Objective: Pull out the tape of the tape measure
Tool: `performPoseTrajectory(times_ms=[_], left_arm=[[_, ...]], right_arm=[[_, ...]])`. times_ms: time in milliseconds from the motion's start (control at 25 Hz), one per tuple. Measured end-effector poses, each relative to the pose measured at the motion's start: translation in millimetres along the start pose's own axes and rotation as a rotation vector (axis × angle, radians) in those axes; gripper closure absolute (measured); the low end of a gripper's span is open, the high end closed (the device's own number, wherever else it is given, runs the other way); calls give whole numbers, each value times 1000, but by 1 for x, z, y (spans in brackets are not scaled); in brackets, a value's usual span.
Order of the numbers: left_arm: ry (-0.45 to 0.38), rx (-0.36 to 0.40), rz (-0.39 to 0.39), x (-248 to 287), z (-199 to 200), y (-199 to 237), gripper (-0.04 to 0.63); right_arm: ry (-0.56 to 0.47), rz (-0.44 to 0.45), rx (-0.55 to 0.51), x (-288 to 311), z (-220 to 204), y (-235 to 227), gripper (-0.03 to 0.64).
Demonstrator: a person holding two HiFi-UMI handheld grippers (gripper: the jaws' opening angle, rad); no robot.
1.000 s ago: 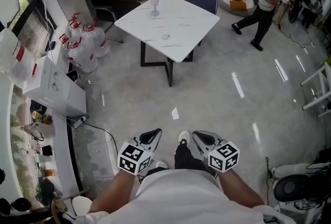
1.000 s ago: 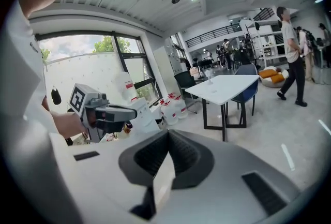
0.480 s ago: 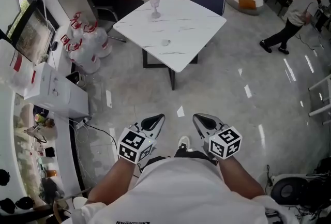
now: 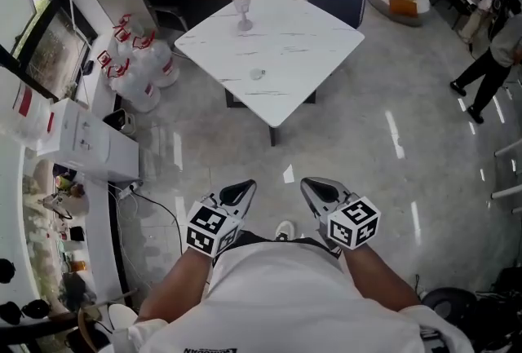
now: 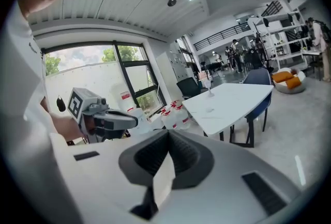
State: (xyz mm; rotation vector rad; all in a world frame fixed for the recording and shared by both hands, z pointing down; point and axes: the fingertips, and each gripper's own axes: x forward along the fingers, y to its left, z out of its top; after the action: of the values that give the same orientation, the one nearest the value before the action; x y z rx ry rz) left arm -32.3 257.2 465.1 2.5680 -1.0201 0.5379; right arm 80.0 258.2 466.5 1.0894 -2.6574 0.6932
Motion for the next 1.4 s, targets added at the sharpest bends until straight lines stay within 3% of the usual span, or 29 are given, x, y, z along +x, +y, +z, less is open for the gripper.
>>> performPoseTrajectory(times_ms=[240,360,800,1120,1400], left_arm=[[9,41,20,15,16,7,586],[22,24,33,20,13,14,586],[38,6,-19,67,24,50,586],[43,13,-50,104,49,117,586],[11,25,-78,134,95,191,586]], right_arm=[[16,14,7,9,3,-26,611],[21,17,28,15,-1,-32,611],[44,-18,24,45,8,-66,611],[74,-70,7,100,34,-101,611],[78,-96,-40,166,89,-127,611]])
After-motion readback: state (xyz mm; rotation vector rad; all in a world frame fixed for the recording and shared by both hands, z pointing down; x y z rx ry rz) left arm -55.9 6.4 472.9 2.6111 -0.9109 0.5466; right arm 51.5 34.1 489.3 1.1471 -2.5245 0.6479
